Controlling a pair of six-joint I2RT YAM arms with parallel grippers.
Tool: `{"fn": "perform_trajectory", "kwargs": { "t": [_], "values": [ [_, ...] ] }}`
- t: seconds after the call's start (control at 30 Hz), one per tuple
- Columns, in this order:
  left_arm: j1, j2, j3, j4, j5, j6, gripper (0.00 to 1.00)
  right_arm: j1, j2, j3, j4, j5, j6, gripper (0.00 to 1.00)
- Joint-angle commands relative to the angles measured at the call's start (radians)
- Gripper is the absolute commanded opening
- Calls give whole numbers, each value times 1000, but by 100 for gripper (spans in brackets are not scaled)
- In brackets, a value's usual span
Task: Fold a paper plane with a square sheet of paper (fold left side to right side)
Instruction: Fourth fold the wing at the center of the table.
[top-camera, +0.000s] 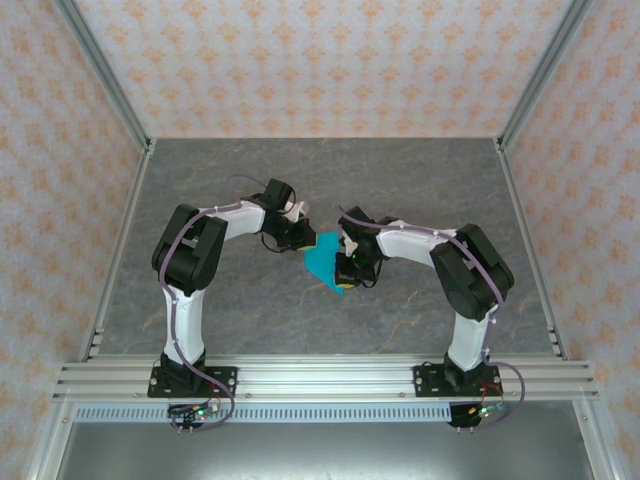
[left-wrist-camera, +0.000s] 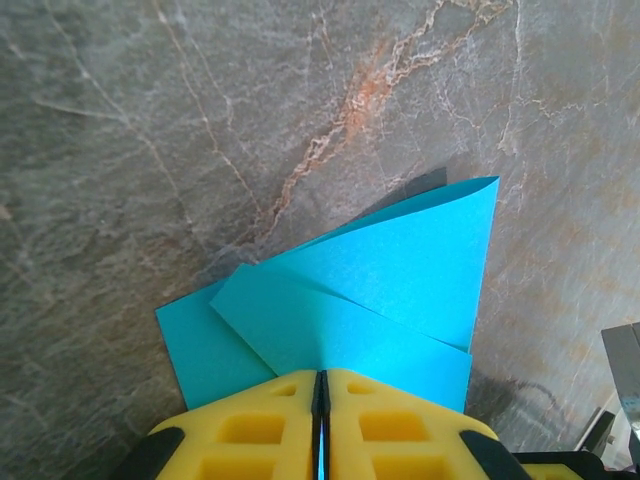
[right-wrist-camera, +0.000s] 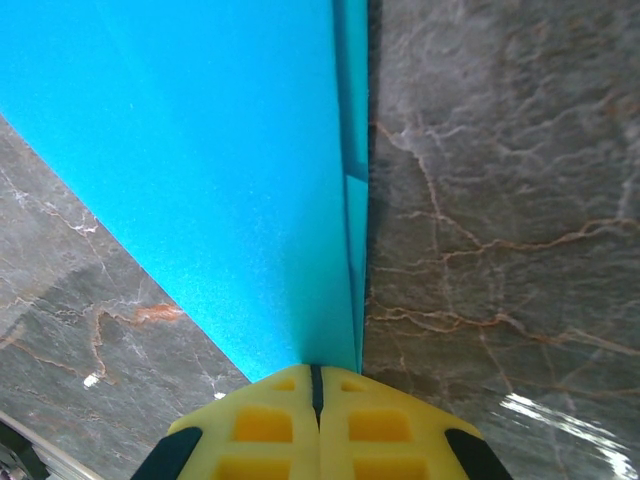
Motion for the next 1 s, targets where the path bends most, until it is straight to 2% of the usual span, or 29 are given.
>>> {"fn": "perform_trajectory", "kwargs": {
  "t": [0.0,0.23,0.4,0.57,0.73,0.97],
  "values": [
    [11,-76,2,-28,-59,16,15,12,63,-53,-81,129,-34,0],
    [17,-281,-70,-22,-140,-40,35,11,-14,16,-34,119,-44,7],
    [24,-422,-161,-15,-222,-88,49,9,-106,33,10,124,-36,20],
    [23,-567,-269,13,-276,-154,57,-21,-221,6,61,148,-13,36],
    [21,-591,-355,95,-218,-224,59,-89,-323,-29,81,191,-12,49],
    [-2,-470,-408,276,-136,-319,54,-139,-398,-104,174,172,35,54]
  ]
}}
